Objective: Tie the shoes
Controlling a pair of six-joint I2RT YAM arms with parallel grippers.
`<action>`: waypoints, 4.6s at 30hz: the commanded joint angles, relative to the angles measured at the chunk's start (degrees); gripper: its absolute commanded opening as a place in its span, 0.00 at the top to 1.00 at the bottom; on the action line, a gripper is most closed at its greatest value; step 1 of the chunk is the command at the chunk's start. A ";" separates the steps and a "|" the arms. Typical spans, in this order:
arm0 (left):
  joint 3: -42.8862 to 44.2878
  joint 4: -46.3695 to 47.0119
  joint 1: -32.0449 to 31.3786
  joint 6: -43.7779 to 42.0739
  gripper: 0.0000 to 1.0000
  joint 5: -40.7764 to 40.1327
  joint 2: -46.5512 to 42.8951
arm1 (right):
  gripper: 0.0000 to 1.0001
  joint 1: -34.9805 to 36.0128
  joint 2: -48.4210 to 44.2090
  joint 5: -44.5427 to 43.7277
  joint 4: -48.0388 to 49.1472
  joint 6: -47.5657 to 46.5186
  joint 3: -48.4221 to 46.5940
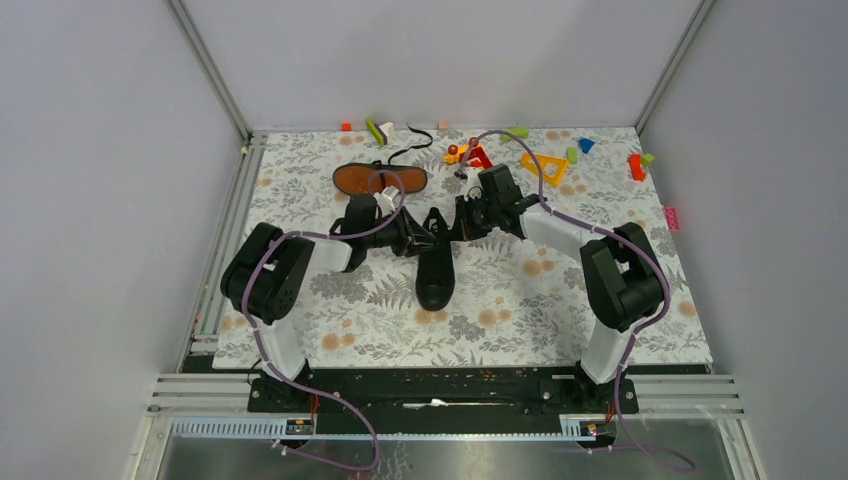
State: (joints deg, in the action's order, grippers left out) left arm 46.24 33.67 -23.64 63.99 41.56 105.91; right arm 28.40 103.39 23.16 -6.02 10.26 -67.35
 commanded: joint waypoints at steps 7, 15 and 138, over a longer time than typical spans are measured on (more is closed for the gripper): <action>-6.98 -20.33 4.53 -11.73 0.73 -5.67 -15.53 | 1.00 1.86 -2.28 -1.39 -1.92 -0.96 -2.78; -11.80 -13.02 4.48 -9.39 0.55 -4.66 -22.39 | 1.00 2.41 -2.38 -0.91 -1.97 -0.81 -2.96; 24.58 -70.11 -9.93 -33.46 1.00 -73.88 0.91 | 1.00 9.22 5.54 -66.34 -24.00 14.59 -4.92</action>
State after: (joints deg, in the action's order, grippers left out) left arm 70.04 -29.06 -35.22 32.01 -21.30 105.93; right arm 39.18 108.01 -29.41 -22.15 27.94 -71.31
